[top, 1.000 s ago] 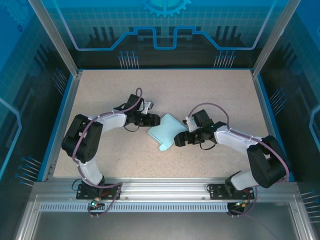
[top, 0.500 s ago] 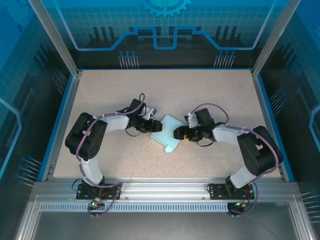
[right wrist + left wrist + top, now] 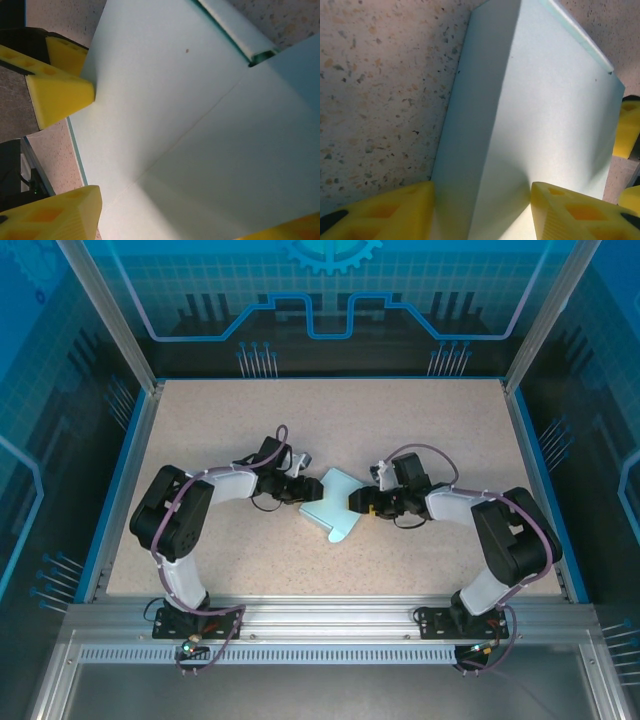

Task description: Fold the paper box

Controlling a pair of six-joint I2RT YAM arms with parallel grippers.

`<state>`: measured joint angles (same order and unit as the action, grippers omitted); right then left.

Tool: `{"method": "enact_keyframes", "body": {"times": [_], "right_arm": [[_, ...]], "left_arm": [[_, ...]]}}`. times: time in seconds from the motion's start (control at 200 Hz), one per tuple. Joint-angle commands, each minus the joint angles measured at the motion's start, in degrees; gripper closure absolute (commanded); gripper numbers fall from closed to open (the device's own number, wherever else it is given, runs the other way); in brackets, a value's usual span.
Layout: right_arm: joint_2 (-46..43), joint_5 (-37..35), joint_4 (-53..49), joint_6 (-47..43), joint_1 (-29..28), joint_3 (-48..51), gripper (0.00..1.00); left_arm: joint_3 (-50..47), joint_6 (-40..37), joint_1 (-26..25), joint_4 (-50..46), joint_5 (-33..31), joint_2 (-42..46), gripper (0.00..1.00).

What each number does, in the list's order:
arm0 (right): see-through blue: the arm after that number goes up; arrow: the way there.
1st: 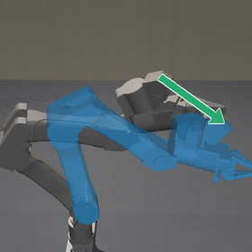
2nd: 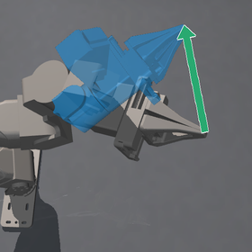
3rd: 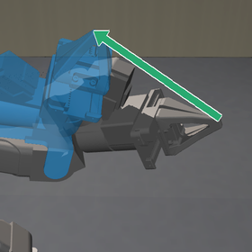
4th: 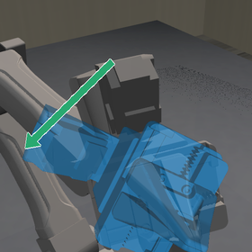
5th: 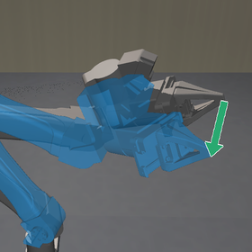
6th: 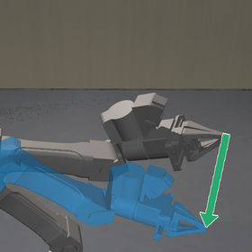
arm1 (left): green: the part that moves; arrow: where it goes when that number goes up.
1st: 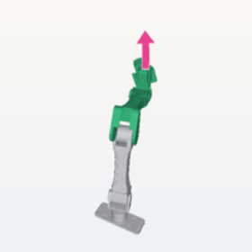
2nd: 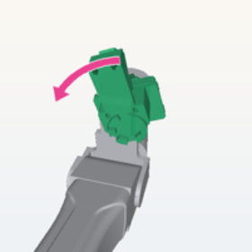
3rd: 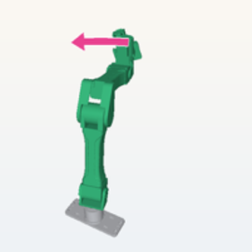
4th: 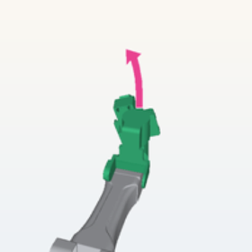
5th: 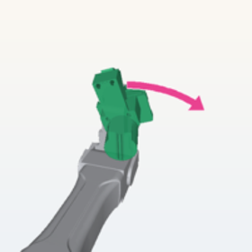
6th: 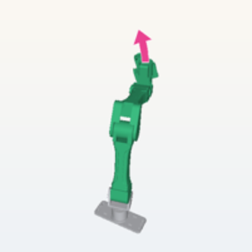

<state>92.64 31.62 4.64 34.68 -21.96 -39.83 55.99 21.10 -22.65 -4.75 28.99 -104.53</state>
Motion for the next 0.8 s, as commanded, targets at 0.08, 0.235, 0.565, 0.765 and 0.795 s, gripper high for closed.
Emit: {"method": "enact_keyframes", "body": {"times": [0.08, 0.235, 0.565, 0.765, 0.795], "right_arm": [[1.99, 3.22, 8.38, 5.04, 0.25, 1.92, 0.41], [1.26, 3.47, 14.88, 9.41, 0.81, 3.83, 0.52], [-0.87, 4.31, 18.58, 14.05, 1.31, 4.15, 0.72], [-3.52, 4.4, 18.14, 14.95, 1.32, 4.16, 0.75], [-4.04, 4.2, 17.89, 14.89, 1.32, 4.11, 0.75]], "left_arm": [[0.04, 1.74, 0.1, 1.3, 0.76, -0.72, 0.55], [-1.33, 3.2, 0.05, 2.15, 0.54, -0.31, 0.57], [-4.22, 6.01, 0.06, 5.29, 1.88, -0.39, 0.58], [-4.14, 7.1, 0.08, 6.65, 3.62, -0.74, 0.55], [-3.97, 7.08, 0.12, 6.49, 3.7, -0.93, 0.55]]}}
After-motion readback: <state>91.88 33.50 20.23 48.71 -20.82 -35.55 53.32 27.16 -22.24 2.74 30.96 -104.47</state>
